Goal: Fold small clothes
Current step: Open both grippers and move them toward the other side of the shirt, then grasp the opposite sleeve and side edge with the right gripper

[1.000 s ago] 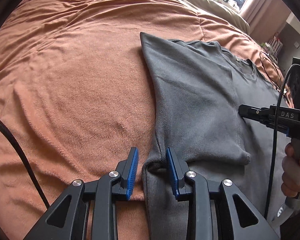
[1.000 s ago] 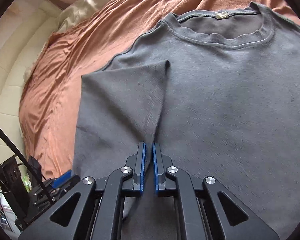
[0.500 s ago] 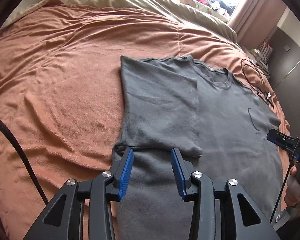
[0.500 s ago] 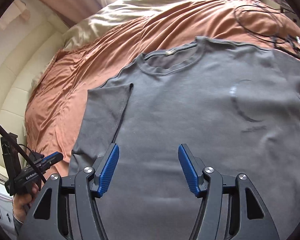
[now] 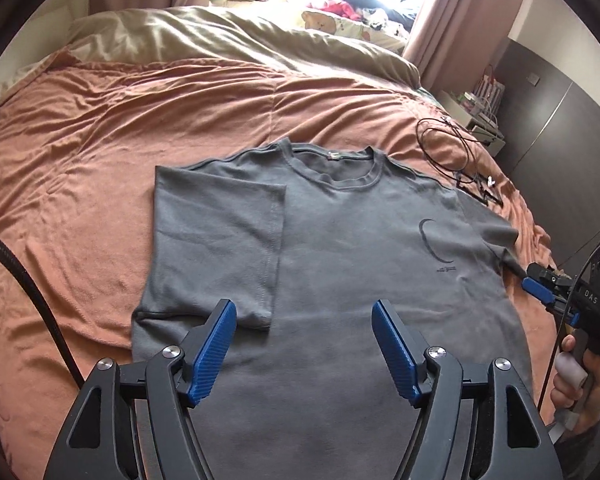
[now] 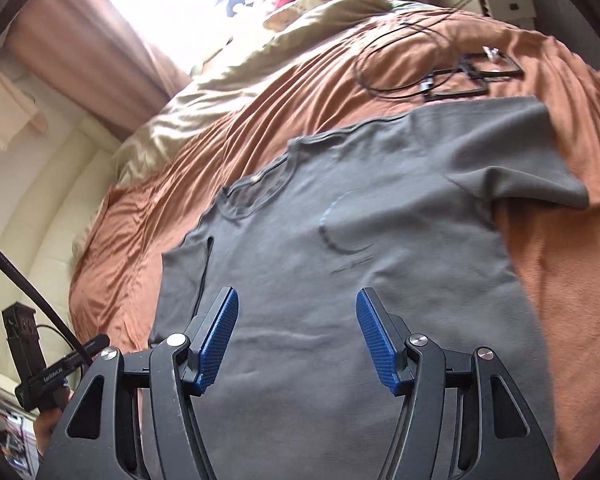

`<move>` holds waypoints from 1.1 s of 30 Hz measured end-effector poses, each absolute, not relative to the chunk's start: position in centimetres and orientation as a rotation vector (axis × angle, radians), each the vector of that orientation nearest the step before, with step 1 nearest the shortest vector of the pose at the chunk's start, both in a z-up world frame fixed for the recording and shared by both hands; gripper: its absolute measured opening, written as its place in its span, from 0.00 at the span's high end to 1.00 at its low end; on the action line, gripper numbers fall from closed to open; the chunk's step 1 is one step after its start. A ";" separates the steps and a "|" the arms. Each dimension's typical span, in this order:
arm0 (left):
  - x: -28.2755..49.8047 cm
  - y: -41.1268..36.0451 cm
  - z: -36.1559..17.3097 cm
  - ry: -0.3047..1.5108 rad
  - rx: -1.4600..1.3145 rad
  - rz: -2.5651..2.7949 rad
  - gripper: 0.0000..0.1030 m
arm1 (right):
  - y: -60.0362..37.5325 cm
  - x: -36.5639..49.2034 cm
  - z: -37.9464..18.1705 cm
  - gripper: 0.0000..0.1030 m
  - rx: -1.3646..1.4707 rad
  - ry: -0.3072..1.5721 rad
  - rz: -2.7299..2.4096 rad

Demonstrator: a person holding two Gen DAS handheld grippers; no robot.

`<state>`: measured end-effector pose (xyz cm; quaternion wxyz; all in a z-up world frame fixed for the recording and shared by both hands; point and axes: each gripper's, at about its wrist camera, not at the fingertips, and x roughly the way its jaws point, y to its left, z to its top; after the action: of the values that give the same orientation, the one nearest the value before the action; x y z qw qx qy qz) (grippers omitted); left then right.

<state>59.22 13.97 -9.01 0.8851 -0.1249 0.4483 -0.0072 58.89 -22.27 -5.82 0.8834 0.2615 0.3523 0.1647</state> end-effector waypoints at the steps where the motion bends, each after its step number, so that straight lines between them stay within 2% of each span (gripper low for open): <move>1: 59.4 13.3 -8.8 0.929 -0.256 -0.023 0.29 | -23.4 58.8 -6.0 0.42 0.565 0.731 0.338; 12: 64.1 3.8 -8.2 0.923 -0.192 -0.110 0.29 | -33.2 57.5 -6.9 0.42 0.782 0.652 0.320; 25: 70.2 -6.8 -10.2 0.934 -0.149 -0.235 0.30 | -39.6 59.0 -9.4 0.42 0.810 0.659 0.190; 28: 71.6 -8.7 -11.1 0.937 -0.146 -0.258 0.33 | -40.4 59.7 -9.6 0.42 0.811 0.667 0.172; 31: 73.2 -10.3 -12.3 0.952 -0.156 -0.274 0.41 | -40.8 60.2 -9.7 0.51 0.806 0.683 0.165; 33: 74.1 -11.1 -13.0 0.960 -0.160 -0.279 0.45 | -41.0 60.6 -9.9 0.52 0.802 0.690 0.165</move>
<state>74.15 -11.07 -12.98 0.8745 -0.0765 0.4600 -0.1335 60.56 -40.96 -9.89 0.8600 0.3823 0.3288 0.0787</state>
